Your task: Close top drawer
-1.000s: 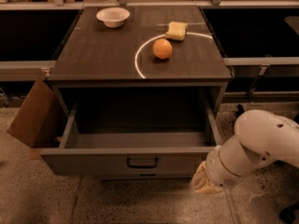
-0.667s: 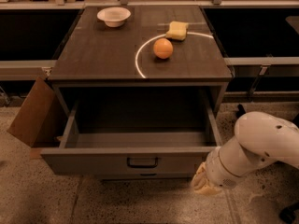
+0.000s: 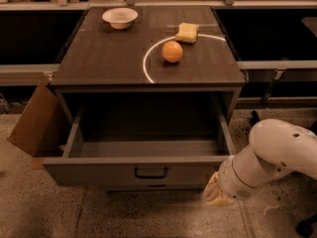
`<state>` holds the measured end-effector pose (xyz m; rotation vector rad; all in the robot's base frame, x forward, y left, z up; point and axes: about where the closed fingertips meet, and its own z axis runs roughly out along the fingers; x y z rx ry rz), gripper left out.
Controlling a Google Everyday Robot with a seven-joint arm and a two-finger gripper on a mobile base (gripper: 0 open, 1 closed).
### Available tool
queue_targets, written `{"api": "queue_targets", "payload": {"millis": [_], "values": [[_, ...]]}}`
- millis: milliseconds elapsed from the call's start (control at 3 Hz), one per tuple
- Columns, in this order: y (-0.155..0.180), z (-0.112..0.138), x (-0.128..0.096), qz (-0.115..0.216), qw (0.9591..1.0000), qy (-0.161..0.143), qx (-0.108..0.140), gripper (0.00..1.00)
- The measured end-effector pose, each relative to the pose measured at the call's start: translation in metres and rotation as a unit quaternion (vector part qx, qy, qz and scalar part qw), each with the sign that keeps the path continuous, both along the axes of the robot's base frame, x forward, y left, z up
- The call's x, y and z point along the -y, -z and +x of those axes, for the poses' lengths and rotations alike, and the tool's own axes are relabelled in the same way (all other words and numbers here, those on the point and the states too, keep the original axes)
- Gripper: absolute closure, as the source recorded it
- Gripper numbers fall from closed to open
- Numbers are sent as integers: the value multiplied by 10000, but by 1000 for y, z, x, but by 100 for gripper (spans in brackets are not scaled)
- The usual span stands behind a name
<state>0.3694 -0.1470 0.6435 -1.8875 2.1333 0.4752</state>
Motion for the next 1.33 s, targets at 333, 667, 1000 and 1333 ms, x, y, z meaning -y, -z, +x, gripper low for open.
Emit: {"api": "queue_targets", "payload": {"millis": [333, 667, 1000, 1333], "values": [[6, 17, 6, -69, 9998, 20, 169, 100], [11, 40, 13, -116, 9991, 133, 379, 100], [15, 58, 16, -131, 9978, 326, 559, 100], [20, 76, 19, -97, 9959, 534, 717, 100]]}}
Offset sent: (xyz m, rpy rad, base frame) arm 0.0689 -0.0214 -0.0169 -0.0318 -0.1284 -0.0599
